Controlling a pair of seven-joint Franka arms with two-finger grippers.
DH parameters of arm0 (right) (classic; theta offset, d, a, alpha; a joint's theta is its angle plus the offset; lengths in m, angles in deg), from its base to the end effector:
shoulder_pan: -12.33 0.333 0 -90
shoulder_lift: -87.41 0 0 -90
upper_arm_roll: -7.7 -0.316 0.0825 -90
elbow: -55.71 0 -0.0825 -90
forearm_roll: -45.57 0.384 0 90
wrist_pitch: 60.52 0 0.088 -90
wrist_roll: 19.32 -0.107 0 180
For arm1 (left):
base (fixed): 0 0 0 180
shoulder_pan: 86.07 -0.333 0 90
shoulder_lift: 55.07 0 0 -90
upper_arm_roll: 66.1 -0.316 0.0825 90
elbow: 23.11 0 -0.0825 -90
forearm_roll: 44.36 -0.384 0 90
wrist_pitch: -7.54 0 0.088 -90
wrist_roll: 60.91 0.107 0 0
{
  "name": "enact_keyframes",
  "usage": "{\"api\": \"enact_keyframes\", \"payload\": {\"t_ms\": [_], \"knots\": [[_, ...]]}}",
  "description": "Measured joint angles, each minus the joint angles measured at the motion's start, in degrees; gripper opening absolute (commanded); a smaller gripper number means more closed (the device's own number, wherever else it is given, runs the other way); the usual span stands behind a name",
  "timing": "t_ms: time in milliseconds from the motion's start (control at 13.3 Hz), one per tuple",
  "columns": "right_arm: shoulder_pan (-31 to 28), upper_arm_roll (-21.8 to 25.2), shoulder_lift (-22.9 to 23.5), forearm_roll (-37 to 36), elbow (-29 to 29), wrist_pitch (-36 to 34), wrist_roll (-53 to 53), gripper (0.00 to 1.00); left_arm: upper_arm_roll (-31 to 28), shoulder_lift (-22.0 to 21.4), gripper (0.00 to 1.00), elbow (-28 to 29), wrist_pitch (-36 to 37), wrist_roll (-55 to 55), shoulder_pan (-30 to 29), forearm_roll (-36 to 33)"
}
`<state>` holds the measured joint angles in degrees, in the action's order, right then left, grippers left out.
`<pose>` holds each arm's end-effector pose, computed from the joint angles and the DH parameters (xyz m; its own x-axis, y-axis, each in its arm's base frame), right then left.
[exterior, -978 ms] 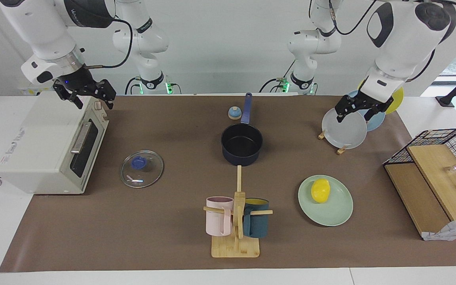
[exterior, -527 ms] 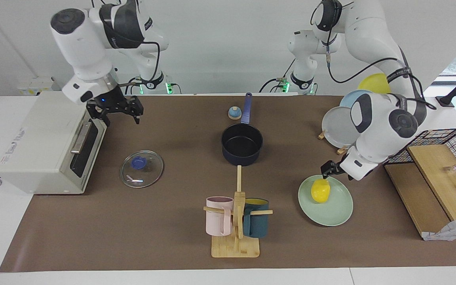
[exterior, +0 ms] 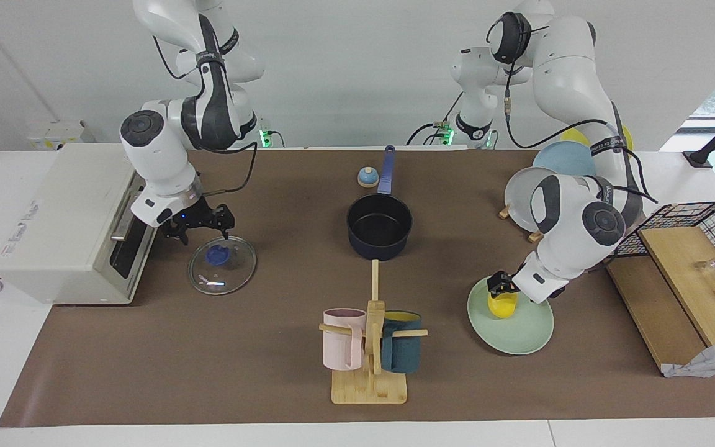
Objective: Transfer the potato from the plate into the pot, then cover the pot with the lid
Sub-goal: 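Grasp the yellow potato with the left gripper while the right gripper reaches the lid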
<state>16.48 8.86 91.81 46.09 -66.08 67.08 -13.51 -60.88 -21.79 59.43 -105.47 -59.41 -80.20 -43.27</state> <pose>0.5550 0.0294 0.3768 0.9887 0.1476 0.0251 0.1477 -0.9890 -0.0033 0.6953 -0.1260 0.3491 0.9791 -0.1982 -0.0457 -0.1949 -0.9784 0.0683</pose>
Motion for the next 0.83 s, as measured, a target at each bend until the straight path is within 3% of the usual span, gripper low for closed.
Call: {"api": "enact_keyframes", "payload": {"t_ms": [376,452,527,602,677,828], "knots": [[0.35,-0.22,0.66,0.01,-2.95,5.04,0.0,1.0,-0.01,0.19,1.0,3.29,-3.02,0.24,0.97,-0.35],[0.96,-0.26,1.47,0.02,-3.18,6.68,0.0,1.0,-0.04,0.19,0.92,3.61,-3.27,0.25,1.2,-0.36],[1.58,-0.33,2.71,0.02,-3.3,7.97,0.0,1.0,-0.04,0.18,0.58,3.83,-3.62,0.25,1.37,-0.36],[1.94,-0.4,3.93,-0.01,-3.26,8.64,0.0,1.0,-0.04,0.18,0.11,3.98,-4.05,0.28,1.43,-0.37],[1.98,-0.36,4.56,-0.02,-3.05,8.72,0.05,1.0,-0.07,0.18,0.0,4.06,-4.22,0.29,1.43,-0.37],[1.95,-0.32,4.67,-0.02,-2.93,8.44,0.29,1.0,-0.17,0.01,0.0,4.04,-4.34,0.31,1.39,-0.39]]}}
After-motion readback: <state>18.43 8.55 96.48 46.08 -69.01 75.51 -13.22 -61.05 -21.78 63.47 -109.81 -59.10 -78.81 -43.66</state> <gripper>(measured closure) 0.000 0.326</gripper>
